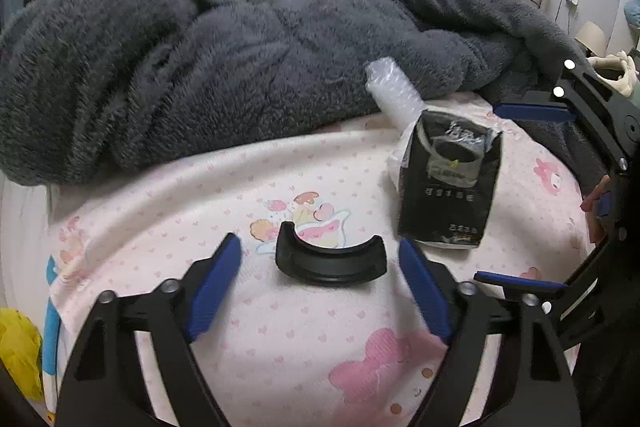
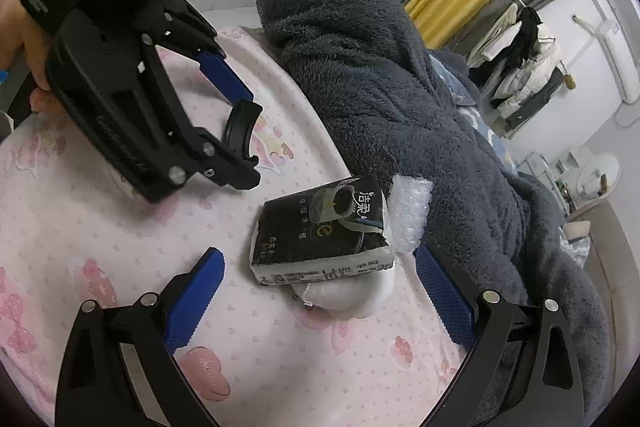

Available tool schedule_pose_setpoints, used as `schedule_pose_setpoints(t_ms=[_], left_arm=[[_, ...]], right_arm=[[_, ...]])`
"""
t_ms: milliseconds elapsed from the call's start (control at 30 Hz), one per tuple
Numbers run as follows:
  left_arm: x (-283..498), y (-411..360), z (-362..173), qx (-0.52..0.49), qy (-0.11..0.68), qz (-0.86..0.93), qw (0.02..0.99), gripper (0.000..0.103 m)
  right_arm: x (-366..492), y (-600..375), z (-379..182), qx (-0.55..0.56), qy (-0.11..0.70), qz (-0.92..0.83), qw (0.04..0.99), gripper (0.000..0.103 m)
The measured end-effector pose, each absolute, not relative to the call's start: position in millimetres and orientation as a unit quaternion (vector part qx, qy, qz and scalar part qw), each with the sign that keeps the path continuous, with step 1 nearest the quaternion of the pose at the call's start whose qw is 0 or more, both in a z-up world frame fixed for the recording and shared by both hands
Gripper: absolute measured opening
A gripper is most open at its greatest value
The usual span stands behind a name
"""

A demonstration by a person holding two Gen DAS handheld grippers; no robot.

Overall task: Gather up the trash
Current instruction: 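Grasp the black curved plastic piece with the left tool while the right tool grasps the black carton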

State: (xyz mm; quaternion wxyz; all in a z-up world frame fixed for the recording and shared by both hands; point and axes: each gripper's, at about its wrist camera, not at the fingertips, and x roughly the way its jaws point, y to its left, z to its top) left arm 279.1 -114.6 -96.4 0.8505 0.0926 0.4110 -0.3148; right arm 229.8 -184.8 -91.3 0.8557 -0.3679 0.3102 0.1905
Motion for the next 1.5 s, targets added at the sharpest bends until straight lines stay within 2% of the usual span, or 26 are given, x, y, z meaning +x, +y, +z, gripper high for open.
schedule_pose_setpoints(t_ms=[67,200,300,633,700,733,833,933,1100,1500], left_arm=[[283,-115,-101,0.088,0.417,-0.313,0.849,0.073],[287,-116,-104,0.083,0.421,-0.318,0.846,0.056],[288,-109,-103,0.067,0.424,-0.324,0.843,0.051],[284,-98,-91,0.052,0.418,-0.330,0.845,0.050],[283,-95,-89,0.049,0.417,-0.328,0.846,0.050],[283,-91,-88,0.044,0.417,-0.326,0.847,0.050],[283,-85,-85,0.037,0.416,-0.323,0.849,0.050],[283,-80,-82,0.032,0.414,-0.320,0.851,0.050],[279,-67,-74,0.021,0.409,-0.310,0.858,0.050],[265,-32,-63,0.004,0.402,-0.278,0.872,0.050]], right_arm=[[230,-184,-93,-0.376,0.307,0.187,0.854,0.097],[230,-180,-94,-0.395,0.295,0.181,0.851,0.097],[231,-175,-97,-0.409,0.293,0.181,0.845,0.097],[234,-165,-101,-0.429,0.290,0.170,0.838,0.097],[237,-164,-99,-0.424,0.296,0.172,0.838,0.087],[238,-163,-99,-0.424,0.300,0.171,0.837,0.077],[242,-161,-99,-0.423,0.309,0.169,0.835,0.071],[245,-162,-95,-0.410,0.315,0.169,0.839,0.070],[253,-169,-79,-0.348,0.333,0.179,0.858,0.069],[281,-199,-40,-0.122,0.380,0.178,0.899,0.069]])
